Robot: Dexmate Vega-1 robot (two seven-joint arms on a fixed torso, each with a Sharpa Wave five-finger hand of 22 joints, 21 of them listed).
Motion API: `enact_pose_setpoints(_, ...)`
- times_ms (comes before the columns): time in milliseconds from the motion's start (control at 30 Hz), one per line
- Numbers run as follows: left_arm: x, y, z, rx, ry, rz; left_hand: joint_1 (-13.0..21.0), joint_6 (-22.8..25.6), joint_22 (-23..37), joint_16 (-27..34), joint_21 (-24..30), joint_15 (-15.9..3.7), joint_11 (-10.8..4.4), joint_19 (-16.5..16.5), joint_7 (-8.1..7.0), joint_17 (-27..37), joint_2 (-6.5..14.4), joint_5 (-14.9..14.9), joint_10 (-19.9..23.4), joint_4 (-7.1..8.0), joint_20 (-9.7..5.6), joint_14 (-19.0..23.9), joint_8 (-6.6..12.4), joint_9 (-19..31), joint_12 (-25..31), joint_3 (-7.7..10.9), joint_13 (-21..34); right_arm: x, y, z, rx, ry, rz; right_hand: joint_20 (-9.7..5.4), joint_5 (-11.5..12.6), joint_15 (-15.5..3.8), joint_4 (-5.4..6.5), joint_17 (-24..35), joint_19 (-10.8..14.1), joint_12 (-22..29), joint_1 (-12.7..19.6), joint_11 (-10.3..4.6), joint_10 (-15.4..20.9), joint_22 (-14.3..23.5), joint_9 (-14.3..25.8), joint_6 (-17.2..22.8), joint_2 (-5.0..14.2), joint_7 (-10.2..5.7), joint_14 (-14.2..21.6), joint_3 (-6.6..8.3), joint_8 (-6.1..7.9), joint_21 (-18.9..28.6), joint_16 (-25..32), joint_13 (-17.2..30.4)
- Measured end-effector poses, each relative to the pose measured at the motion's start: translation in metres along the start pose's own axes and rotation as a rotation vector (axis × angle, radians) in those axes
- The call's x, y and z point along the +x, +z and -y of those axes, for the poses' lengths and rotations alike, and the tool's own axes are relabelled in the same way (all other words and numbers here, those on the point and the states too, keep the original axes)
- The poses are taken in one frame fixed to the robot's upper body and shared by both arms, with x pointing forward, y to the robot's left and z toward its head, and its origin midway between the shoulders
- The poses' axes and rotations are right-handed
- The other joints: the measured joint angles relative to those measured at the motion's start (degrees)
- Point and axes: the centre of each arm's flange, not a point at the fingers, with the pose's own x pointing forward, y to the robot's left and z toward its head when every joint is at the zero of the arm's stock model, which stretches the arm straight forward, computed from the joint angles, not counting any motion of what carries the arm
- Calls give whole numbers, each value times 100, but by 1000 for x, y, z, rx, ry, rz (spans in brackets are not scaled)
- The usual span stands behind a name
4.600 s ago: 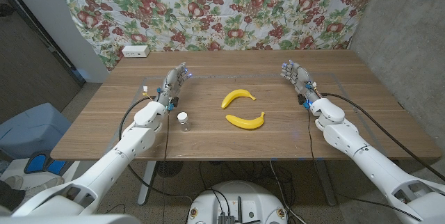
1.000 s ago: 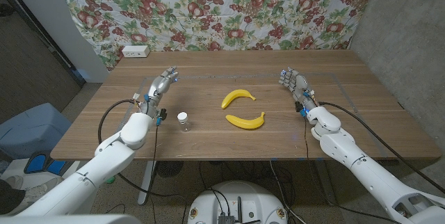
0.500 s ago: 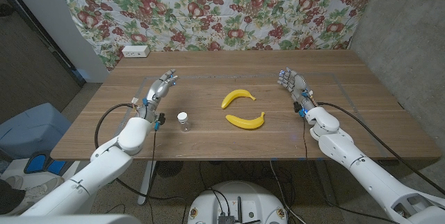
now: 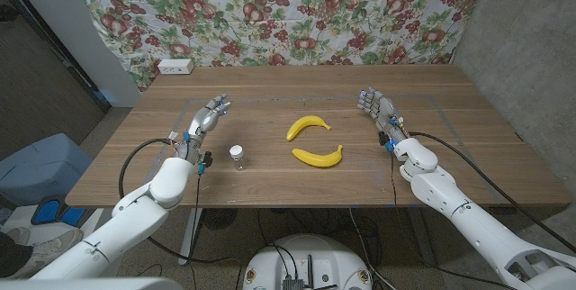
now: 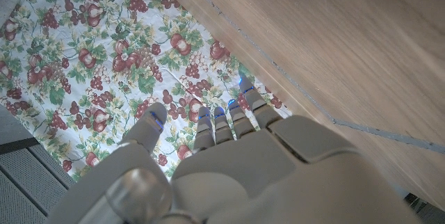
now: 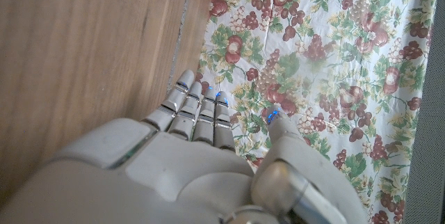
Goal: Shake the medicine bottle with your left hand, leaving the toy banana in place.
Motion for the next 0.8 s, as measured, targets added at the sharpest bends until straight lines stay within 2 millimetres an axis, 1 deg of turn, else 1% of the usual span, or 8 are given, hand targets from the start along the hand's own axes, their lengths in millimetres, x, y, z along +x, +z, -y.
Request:
enact_pose_setpoints(133,-4,-1,1,5,-4,-7,0,-25,0,0,0,0,0,31,-25,0,0,0,0,-40,-31,0,0,0,1,-7,0,1,0,-1,-1,2,0,21,0,0,-1,0,21,0,0,0,0,0,0,0,0,0,0,1,0,-5,0,0)
enact_pose_setpoints(267,-7,-1,1,9,-7,-11,0,-25,0,0,0,0,0,31,-25,0,0,0,0,-65,-31,0,0,0,2,-29,0,1,-1,-2,-3,4,-1,21,0,0,-16,0,21,0,0,0,0,0,0,0,0,0,0,16,0,-22,0,-21)
enact_pose_setpoints(333,-10,-2,1,12,-8,-13,13,-25,0,0,-33,0,0,31,-25,0,-48,0,0,-82,-31,0,0,0,2,-47,0,1,-1,-3,-4,6,-2,21,0,0,-16,1,21,0,0,0,0,0,0,0,0,0,0,16,0,-22,0,-26)
enact_pose_setpoints(433,-12,-2,2,13,-10,-15,6,-25,0,0,-43,0,1,31,-25,0,-54,0,0,-92,-31,0,0,0,2,-56,0,1,-1,-3,-5,5,-2,21,0,0,-40,1,21,0,0,0,0,0,0,0,0,0,0,-8,0,-43,0,-26)
enact_pose_setpoints(633,-18,-3,3,21,-15,-20,-1,-25,0,0,-43,0,1,31,-24,1,-61,0,0,-131,-31,0,0,0,2,-96,0,1,-1,-6,-6,7,0,21,0,0,-40,1,21,0,0,0,0,0,0,0,0,0,0,-8,0,-44,0,-26)
enact_pose_setpoints(800,-22,-3,5,27,-23,-24,-1,-25,0,0,-43,0,1,30,-24,1,-61,0,0,-159,-31,0,-22,0,3,-77,0,0,-1,-7,-6,7,1,21,0,0,-40,1,21,0,0,0,0,0,0,0,0,0,0,-8,0,-64,0,-26)
